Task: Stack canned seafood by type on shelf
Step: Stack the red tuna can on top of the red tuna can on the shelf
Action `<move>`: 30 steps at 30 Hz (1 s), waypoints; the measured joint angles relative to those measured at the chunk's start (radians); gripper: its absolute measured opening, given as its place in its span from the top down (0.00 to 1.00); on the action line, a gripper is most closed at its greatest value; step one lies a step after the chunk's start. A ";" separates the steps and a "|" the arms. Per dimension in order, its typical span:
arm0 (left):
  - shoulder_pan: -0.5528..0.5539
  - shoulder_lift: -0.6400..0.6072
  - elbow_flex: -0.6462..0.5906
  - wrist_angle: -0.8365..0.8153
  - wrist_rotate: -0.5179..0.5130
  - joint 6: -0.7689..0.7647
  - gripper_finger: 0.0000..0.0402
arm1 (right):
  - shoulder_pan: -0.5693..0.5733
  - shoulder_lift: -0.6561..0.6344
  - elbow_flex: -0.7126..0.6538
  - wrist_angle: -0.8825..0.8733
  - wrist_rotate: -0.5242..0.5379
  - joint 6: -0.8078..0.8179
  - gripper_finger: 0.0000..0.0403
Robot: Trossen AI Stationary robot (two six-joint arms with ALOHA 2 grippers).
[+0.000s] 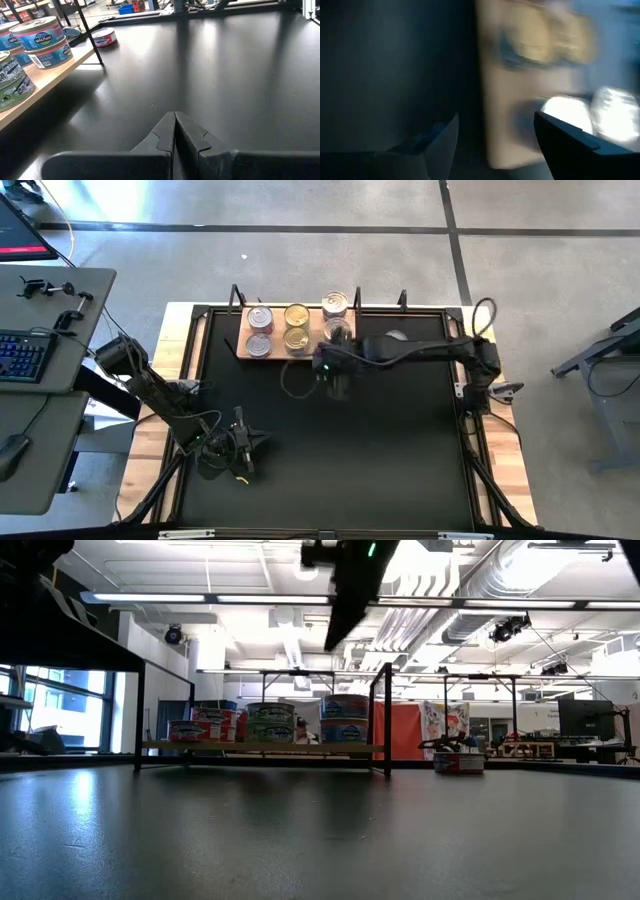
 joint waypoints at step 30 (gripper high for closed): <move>0.055 0.000 0.000 0.017 0.007 0.018 0.99 | -0.541 -0.544 -1.204 0.860 -0.042 0.596 0.98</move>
